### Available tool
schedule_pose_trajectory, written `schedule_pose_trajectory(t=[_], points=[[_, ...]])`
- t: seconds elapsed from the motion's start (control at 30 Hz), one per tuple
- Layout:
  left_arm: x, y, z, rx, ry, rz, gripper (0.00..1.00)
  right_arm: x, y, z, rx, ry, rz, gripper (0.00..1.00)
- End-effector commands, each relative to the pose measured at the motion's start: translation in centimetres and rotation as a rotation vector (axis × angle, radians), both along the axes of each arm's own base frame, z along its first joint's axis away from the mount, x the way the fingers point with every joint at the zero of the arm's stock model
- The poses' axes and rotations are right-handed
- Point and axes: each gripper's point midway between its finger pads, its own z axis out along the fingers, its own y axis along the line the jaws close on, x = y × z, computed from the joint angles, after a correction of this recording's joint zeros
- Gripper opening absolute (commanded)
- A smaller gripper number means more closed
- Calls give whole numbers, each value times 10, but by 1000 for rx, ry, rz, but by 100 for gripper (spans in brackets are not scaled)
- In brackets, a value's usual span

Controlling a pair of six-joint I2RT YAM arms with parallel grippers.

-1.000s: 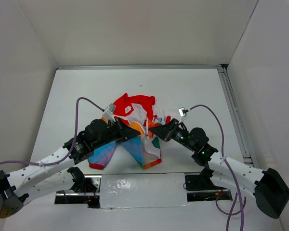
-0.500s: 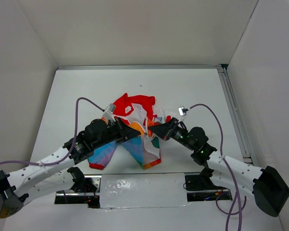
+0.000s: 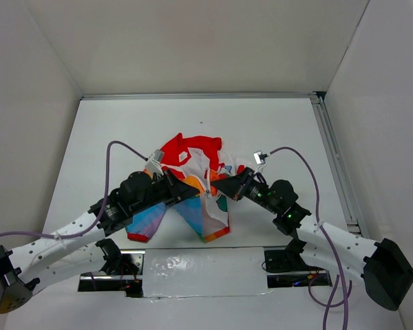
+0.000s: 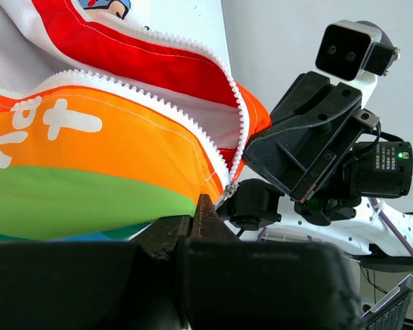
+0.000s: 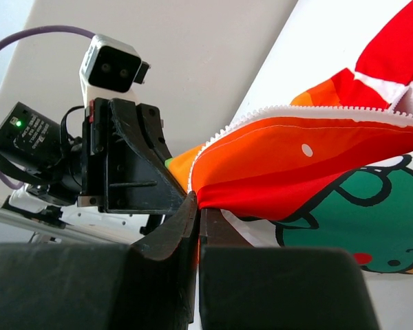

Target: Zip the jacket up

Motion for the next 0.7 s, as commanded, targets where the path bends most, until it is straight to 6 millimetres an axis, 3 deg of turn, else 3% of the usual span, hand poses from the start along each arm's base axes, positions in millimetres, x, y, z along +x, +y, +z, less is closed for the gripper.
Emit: schedule_pose_trajectory(t=[0.0,0.37,0.67], points=[[0,1,14,-35,-48,5,0,-2,1,31,50,-69,26,0],[0,-2,18,-43,-69,-10,0,-3,4,23,26,-33,55,0],[-2,-2,15,-36,-73,-24,0,5,-3,29,72,-25,16,0]])
